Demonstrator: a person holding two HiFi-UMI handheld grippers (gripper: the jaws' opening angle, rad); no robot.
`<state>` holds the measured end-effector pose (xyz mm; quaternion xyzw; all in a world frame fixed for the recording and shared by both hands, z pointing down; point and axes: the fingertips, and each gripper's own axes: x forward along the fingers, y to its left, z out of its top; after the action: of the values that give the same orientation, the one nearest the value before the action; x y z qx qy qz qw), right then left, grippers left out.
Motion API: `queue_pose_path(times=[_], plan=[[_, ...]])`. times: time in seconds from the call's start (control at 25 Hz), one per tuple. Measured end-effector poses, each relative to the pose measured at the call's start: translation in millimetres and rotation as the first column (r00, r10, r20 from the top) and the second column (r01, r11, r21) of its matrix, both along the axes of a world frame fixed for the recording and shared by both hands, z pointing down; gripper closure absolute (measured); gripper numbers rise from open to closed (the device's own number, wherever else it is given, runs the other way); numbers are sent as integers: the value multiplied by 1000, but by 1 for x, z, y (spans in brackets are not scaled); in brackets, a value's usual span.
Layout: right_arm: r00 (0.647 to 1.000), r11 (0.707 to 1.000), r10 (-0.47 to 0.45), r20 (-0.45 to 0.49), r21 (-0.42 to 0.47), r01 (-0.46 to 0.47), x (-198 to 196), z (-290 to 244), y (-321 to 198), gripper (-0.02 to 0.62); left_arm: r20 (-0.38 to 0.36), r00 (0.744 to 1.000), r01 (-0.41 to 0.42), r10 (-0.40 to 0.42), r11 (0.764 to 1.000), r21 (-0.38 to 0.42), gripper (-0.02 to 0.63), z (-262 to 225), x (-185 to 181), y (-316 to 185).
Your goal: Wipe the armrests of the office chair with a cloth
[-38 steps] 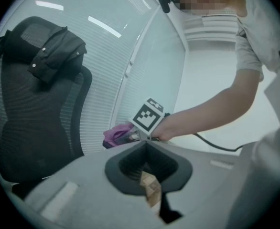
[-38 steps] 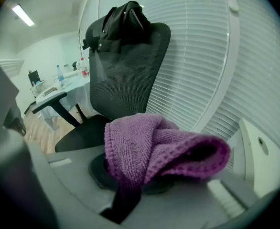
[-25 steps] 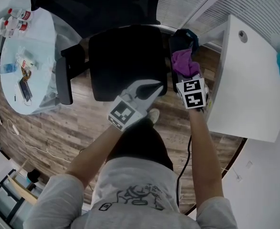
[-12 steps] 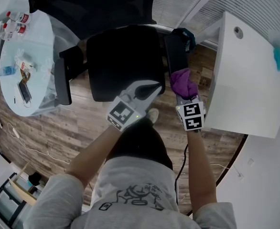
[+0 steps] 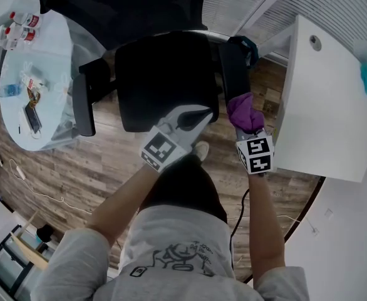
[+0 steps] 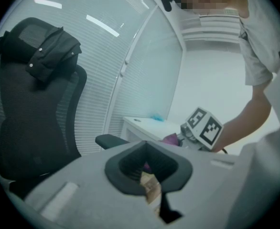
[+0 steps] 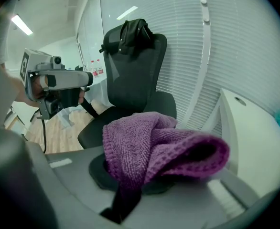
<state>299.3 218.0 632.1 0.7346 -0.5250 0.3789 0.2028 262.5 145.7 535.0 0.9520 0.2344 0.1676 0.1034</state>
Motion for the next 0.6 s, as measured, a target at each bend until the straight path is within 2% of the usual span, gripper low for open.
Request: queue_pose_path(times=[0.24, 0.6], plan=[[1000, 1000, 0, 11, 24, 0, 21, 2, -15, 558, 6, 1000, 2, -2, 1000, -4, 605, 2, -5, -3], [999, 999, -41, -18, -19, 41, 73, 10, -66, 558, 5, 1000, 18, -18, 1000, -14, 606, 5, -5, -13]])
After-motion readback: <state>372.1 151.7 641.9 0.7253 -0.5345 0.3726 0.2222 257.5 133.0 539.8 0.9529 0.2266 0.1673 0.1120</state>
